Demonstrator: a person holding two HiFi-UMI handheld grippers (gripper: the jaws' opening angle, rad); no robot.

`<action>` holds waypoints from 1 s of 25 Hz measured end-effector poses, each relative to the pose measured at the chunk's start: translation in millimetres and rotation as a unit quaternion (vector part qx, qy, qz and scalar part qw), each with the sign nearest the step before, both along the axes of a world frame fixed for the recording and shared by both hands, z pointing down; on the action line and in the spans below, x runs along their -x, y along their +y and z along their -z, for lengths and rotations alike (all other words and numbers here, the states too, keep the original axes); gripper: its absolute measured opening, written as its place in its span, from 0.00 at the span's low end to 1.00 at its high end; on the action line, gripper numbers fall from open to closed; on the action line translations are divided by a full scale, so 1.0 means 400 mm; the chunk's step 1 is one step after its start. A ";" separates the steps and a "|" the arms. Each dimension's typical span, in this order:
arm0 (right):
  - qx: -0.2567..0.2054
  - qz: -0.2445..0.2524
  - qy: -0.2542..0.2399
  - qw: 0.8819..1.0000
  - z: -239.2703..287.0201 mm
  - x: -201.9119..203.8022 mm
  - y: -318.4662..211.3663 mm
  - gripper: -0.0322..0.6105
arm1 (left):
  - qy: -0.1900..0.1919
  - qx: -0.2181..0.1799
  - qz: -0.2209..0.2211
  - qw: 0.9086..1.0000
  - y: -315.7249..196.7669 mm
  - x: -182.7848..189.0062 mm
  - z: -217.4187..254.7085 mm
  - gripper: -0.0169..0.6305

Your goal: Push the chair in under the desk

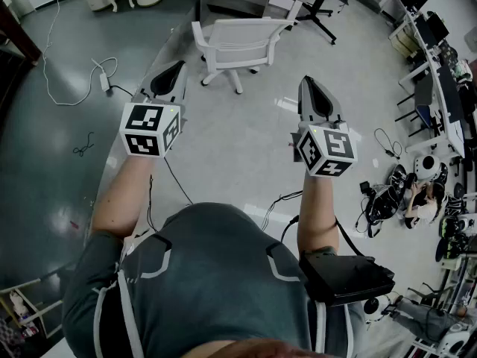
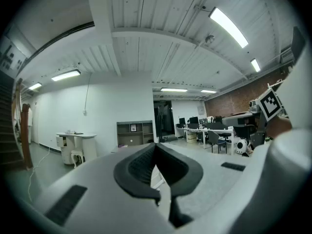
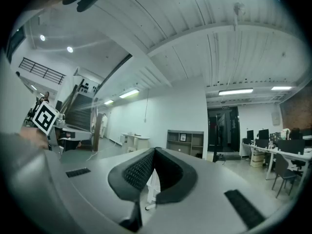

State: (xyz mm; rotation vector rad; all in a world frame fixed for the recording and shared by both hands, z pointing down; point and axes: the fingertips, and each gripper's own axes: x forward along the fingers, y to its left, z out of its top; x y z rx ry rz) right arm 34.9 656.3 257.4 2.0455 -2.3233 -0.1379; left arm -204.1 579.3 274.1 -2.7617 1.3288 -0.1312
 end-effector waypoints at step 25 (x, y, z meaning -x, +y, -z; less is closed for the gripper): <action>-0.005 0.054 -0.014 0.998 -0.030 -0.160 0.008 0.10 | -0.026 0.012 0.024 0.999 0.031 -0.167 -0.050 0.04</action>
